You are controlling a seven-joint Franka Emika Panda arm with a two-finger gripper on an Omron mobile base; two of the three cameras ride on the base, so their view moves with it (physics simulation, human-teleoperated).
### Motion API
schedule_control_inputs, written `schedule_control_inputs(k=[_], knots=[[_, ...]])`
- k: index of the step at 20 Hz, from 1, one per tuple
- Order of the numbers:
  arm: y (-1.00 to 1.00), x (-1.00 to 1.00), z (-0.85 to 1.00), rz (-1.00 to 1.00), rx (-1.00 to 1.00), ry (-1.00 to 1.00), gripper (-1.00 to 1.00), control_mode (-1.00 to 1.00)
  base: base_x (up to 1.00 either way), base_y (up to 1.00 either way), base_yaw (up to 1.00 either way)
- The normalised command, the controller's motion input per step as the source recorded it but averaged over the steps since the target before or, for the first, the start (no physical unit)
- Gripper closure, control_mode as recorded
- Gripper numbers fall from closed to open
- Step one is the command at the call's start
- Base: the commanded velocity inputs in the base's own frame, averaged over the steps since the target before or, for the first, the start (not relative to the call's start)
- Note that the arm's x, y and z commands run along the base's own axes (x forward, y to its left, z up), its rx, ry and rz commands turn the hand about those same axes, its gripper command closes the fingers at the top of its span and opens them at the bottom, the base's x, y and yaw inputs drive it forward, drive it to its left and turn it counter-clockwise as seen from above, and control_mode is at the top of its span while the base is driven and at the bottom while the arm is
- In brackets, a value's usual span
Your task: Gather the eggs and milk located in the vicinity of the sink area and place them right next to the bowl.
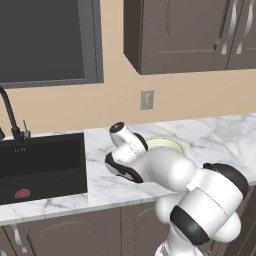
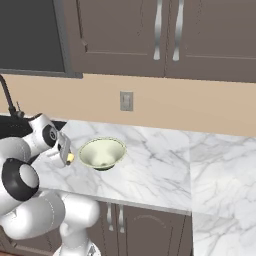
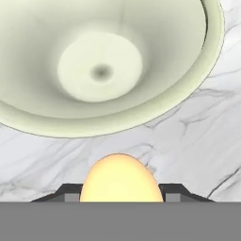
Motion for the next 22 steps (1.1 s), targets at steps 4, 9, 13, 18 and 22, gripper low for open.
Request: schedule_control_inputs(k=[4,9,13,18,22], knots=[[-0.06,0.17,-0.18,0.0,0.0,0.01,1.0,-1.0,0.0,0.0,0.0],[-0.07,0.22,-0.15,0.0,0.0,0.0,1.0,-1.0,0.0,0.0,0.0],[-0.01,0.18,-0.09,0.0,0.0,0.01,1.0,-1.0,0.0,0.0,0.0],[0.0,0.02,-0.06,0.0,0.0,0.02,1.0,-1.0,0.0,0.0,0.0],[0.0,0.07,-0.27,0.0,0.0,0.0,1.0,-1.0,0.0,0.0,0.0]])
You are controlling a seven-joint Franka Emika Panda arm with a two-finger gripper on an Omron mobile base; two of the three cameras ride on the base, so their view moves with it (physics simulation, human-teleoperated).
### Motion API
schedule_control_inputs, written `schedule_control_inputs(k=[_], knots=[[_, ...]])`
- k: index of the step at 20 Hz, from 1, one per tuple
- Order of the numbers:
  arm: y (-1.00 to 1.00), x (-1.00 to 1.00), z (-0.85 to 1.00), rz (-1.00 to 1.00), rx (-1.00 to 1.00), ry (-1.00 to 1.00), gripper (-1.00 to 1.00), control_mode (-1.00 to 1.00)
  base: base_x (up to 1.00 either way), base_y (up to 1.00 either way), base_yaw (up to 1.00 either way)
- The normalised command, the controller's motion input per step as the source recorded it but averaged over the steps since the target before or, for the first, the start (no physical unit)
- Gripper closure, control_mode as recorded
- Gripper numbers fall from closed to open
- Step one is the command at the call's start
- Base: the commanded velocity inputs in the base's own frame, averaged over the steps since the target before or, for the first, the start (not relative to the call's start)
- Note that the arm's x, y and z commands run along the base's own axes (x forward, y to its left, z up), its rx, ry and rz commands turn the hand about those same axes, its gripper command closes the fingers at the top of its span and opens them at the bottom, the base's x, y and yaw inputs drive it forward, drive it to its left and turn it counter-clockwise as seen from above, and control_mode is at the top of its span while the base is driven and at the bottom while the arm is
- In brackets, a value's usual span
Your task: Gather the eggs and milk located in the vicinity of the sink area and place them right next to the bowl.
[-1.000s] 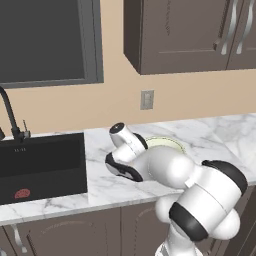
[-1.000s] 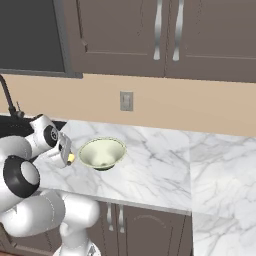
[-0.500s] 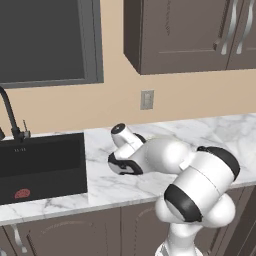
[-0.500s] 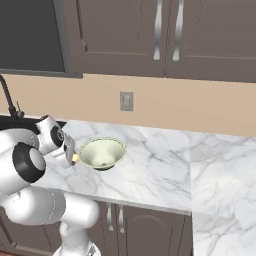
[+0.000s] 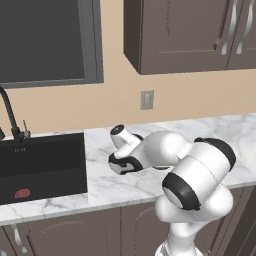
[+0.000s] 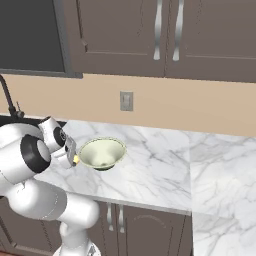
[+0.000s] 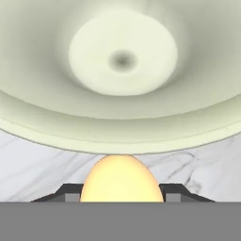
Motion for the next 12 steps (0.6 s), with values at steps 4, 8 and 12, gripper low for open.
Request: schedule_control_inputs(k=[4,8,12], knots=[[0.0,0.0,-0.15,0.0,0.0,0.0,1.0,-1.0,0.0,0.0,0.0],[-0.02,0.0,0.0,0.0,0.0,0.0,1.0,-1.0,0.0,0.0,0.0],[0.0,0.01,-0.01,0.0,0.0,0.0,1.0,-1.0,0.0,0.0,0.0]])
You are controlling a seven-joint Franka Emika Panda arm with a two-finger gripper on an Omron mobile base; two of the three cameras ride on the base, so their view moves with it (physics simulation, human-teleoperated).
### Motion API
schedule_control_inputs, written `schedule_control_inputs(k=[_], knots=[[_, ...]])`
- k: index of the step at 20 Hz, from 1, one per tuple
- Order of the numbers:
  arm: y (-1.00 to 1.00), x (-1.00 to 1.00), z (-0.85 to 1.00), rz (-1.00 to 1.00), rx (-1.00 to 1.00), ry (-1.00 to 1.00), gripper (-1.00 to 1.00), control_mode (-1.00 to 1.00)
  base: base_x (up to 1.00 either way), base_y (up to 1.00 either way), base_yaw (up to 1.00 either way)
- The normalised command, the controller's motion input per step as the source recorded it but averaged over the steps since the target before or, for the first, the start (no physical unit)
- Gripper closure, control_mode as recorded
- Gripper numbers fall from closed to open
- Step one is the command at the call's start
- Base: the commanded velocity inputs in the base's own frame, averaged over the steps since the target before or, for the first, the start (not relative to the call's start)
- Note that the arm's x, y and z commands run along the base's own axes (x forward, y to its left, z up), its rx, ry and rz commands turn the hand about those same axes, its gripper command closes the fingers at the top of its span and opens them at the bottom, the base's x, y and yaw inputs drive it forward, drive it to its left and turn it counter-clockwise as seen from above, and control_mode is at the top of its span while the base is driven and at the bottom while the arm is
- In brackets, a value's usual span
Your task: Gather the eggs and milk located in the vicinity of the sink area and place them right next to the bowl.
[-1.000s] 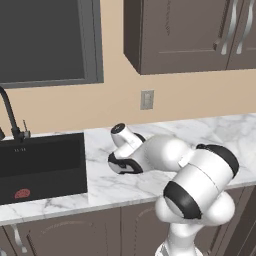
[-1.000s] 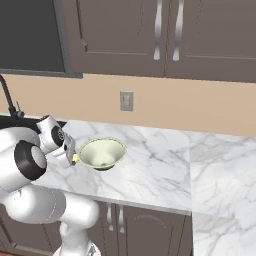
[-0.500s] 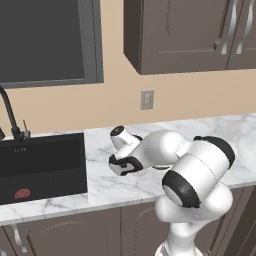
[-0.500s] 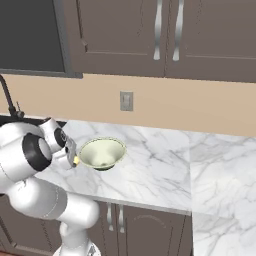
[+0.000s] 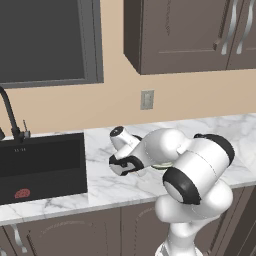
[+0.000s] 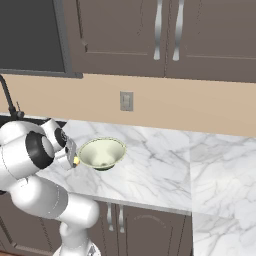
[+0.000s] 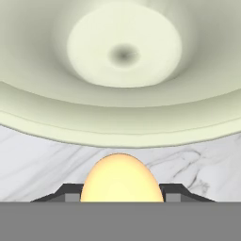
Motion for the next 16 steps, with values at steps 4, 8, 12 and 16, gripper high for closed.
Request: schedule_control_inputs(k=[4,8,12,16], knots=[[0.0,0.05,0.0,0.0,0.0,0.0,1.0,-1.0,0.0,0.0,0.0],[0.0,0.0,0.0,0.0,0.0,0.0,-1.0,-1.0,0.0,0.0,0.0],[0.0,0.0,0.0,0.0,0.0,0.0,-1.0,-1.0,0.0,0.0,0.0],[0.0,0.0,0.0,0.0,0.0,0.0,-1.0,-1.0,0.0,0.0,0.0]])
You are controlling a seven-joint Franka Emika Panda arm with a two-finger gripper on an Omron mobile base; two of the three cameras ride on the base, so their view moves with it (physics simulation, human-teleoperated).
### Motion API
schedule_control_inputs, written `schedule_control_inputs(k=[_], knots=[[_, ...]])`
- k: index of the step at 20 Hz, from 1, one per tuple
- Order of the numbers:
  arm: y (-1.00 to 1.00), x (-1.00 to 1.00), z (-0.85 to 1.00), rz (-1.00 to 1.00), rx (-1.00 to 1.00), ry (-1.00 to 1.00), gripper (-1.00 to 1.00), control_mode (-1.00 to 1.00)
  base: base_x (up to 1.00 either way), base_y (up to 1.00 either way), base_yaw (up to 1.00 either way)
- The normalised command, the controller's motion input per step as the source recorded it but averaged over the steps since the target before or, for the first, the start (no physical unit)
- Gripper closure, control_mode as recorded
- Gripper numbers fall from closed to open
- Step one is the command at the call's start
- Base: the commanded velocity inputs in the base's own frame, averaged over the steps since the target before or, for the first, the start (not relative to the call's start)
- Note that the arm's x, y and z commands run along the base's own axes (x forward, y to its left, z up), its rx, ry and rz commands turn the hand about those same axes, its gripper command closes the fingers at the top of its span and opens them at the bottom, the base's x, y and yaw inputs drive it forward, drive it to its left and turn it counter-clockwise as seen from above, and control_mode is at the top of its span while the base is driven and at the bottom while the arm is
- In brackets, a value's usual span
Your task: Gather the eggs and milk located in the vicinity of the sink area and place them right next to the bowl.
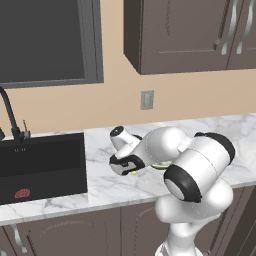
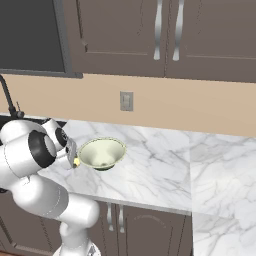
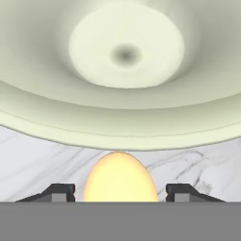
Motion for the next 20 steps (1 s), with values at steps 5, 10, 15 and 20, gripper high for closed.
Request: schedule_control_inputs(k=[5,10,15,20], knots=[[0.0,-0.01,0.07,0.0,0.0,0.0,-1.0,-1.0,0.0,0.0,0.0],[0.0,-0.3,0.44,0.0,0.0,0.0,-1.0,-1.0,0.0,0.0,0.0],[0.0,-0.52,0.67,0.0,0.01,0.0,-1.0,-1.0,0.0,0.0,0.0],[-0.23,-0.32,0.51,0.13,0.12,-0.01,-1.0,-1.0,0.0,0.0,0.0]])
